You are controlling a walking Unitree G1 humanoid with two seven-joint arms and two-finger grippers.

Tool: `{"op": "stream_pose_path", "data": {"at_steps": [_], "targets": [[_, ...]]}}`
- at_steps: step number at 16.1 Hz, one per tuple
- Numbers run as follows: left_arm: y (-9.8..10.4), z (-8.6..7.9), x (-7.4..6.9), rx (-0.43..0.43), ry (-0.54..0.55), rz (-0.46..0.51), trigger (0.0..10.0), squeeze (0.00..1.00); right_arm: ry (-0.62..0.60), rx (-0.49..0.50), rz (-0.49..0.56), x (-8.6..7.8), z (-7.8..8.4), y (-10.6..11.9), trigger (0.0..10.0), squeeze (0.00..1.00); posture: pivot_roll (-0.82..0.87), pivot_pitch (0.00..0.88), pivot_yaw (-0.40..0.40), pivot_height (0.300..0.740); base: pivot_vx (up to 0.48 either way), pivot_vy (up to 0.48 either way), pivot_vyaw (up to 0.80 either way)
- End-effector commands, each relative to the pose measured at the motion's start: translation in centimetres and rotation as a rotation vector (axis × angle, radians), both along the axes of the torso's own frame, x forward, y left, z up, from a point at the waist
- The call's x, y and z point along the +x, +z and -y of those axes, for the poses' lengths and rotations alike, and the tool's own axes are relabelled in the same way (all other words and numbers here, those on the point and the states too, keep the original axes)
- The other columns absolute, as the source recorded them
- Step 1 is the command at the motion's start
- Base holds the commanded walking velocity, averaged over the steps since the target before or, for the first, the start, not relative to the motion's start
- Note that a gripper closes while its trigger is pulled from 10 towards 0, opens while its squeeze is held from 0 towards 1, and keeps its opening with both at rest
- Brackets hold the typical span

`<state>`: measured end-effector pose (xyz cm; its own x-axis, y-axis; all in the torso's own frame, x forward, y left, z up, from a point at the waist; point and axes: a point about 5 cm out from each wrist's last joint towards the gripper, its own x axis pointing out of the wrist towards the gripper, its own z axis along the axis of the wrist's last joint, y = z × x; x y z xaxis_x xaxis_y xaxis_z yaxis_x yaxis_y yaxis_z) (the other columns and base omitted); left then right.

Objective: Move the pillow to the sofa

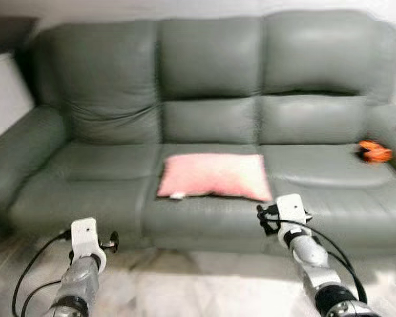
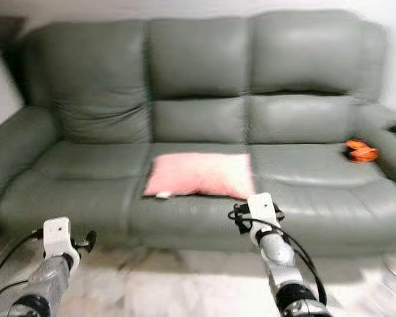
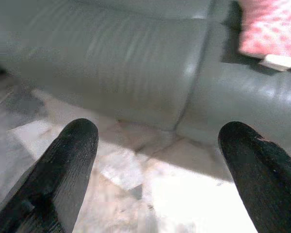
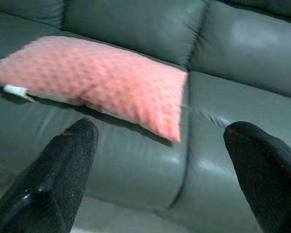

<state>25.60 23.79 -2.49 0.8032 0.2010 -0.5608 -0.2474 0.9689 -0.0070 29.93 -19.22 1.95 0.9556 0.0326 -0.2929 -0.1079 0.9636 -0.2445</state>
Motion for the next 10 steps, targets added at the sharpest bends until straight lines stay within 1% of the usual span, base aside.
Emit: {"op": "stream_pose_path", "data": {"at_steps": [1, 5, 7, 10], "targets": [[0.24, -0.48, 0.1, 0.015, 0.005, 0.006, 10.0, 0.0, 0.014, -0.003, 0.022, 0.43, -0.31, 0.5, 10.0, 0.0, -0.25, 0.0, 0.045, 0.74, 0.0, 0.0, 0.8], [0.24, -0.48, 0.1, 0.015, 0.005, 0.006, 10.0, 0.0, 0.014, -0.003, 0.022, 0.43, -0.31, 0.5, 10.0, 0.0, -0.25, 0.0, 0.045, 0.74, 0.0, 0.0, 0.8], [0.53, -0.28, 0.52, 0.034, -0.003, 0.015, 10.0, 0.0, 0.008, -0.017, 0.016, 0.2, 0.16, 0.34, 10.0, 0.0, -0.25, 0.0, 0.051, 0.74, 0.0, 0.0, 0.8], [0.65, -0.28, 0.64, 0.043, -0.001, 0.02, 10.0, 0.0, 0.013, -0.018, 0.015, 0.2, -0.02, 0.31, 10.0, 0.0, -0.25, 0.0, 0.052, 0.74, 0.0, 0.0, 0.8]]}}
